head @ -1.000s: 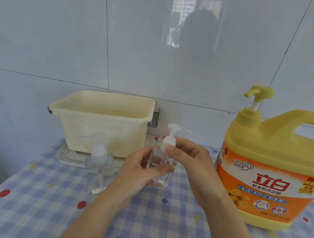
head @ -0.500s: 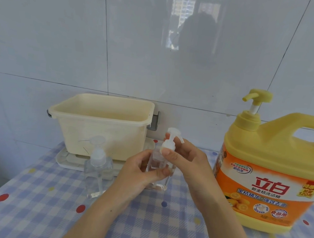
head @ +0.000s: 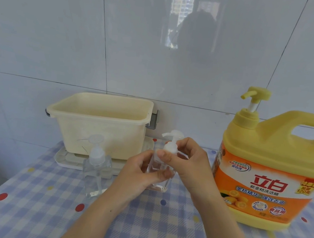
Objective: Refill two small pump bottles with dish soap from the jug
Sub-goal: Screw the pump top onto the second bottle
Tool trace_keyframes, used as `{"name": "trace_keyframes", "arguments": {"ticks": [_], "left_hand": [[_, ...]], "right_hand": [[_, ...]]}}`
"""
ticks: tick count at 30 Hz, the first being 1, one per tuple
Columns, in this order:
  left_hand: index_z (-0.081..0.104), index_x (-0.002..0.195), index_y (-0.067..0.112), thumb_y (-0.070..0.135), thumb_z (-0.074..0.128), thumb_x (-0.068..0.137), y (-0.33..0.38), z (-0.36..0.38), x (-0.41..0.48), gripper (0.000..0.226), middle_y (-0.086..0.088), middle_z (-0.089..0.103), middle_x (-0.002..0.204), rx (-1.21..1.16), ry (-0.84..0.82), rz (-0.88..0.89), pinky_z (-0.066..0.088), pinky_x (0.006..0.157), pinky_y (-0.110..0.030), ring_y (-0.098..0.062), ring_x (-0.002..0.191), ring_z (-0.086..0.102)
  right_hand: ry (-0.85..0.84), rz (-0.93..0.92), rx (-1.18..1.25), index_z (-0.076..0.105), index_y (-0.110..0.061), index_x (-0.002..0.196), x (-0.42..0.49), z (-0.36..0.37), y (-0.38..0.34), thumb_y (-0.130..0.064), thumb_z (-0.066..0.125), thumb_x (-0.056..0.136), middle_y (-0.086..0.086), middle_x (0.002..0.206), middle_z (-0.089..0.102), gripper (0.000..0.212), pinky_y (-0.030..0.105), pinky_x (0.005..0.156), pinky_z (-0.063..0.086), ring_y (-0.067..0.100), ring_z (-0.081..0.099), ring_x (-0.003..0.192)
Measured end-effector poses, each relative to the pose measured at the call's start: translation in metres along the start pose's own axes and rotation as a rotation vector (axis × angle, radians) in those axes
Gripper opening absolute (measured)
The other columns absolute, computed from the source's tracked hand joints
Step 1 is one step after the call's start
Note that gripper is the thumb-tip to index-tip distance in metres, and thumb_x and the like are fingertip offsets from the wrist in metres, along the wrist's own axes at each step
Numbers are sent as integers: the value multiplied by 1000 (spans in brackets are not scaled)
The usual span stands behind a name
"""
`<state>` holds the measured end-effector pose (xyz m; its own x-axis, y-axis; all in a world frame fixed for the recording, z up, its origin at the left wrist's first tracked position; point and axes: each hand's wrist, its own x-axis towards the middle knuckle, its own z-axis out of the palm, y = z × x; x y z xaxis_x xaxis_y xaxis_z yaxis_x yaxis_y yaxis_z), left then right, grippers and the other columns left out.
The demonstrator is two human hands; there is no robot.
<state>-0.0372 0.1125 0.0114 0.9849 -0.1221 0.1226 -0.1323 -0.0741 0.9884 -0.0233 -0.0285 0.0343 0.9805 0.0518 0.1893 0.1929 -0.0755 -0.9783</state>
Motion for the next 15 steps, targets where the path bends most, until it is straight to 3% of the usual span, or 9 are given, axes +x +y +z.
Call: {"name": "trace_keyframes", "arguments": {"ticks": [4, 6, 9, 13, 15], "left_hand": [[71, 105, 23, 29, 81, 67, 0, -2, 1, 40, -2, 75, 97, -48, 14, -22, 60, 78, -52, -21, 97, 71], [71, 106, 23, 24, 81, 71, -1, -2, 1, 37, -2, 75, 99, -69, 13, -38, 59, 79, -54, -21, 99, 70], [71, 107, 23, 22, 81, 72, 0, -3, 0, 37, -3, 75, 99, -91, -6, -48, 58, 81, -55, -21, 99, 71], [70, 108, 23, 30, 84, 69, 2, -1, -2, 42, -3, 75, 100, -59, -33, -26, 57, 83, -56, -22, 99, 70], [70, 108, 24, 32, 81, 70, 3, 2, -3, 40, -2, 74, 98, -25, -27, 2, 59, 80, -53, -21, 97, 71]], "right_hand": [[-109, 18, 7, 65, -30, 115, -1, -3, -5, -54, 77, 63, -10, 120, 66, 59, 38, 105, 44, 12, 57, 118], [-154, 40, 72, 65, -29, 118, -1, -8, -9, -40, 74, 77, -9, 126, 64, 44, 28, 102, 42, 6, 56, 119], [-231, 6, 116, 72, -22, 110, -3, -11, -13, -23, 67, 85, -7, 118, 70, 25, 25, 97, 44, 5, 61, 114], [-135, -8, 107, 76, -25, 92, -2, -10, -10, -44, 81, 63, -8, 108, 73, 35, 44, 107, 41, 18, 59, 117], [-33, -6, 88, 70, -30, 75, -1, -7, -7, -45, 85, 56, -15, 95, 71, 29, 41, 101, 45, 17, 59, 113]]}}
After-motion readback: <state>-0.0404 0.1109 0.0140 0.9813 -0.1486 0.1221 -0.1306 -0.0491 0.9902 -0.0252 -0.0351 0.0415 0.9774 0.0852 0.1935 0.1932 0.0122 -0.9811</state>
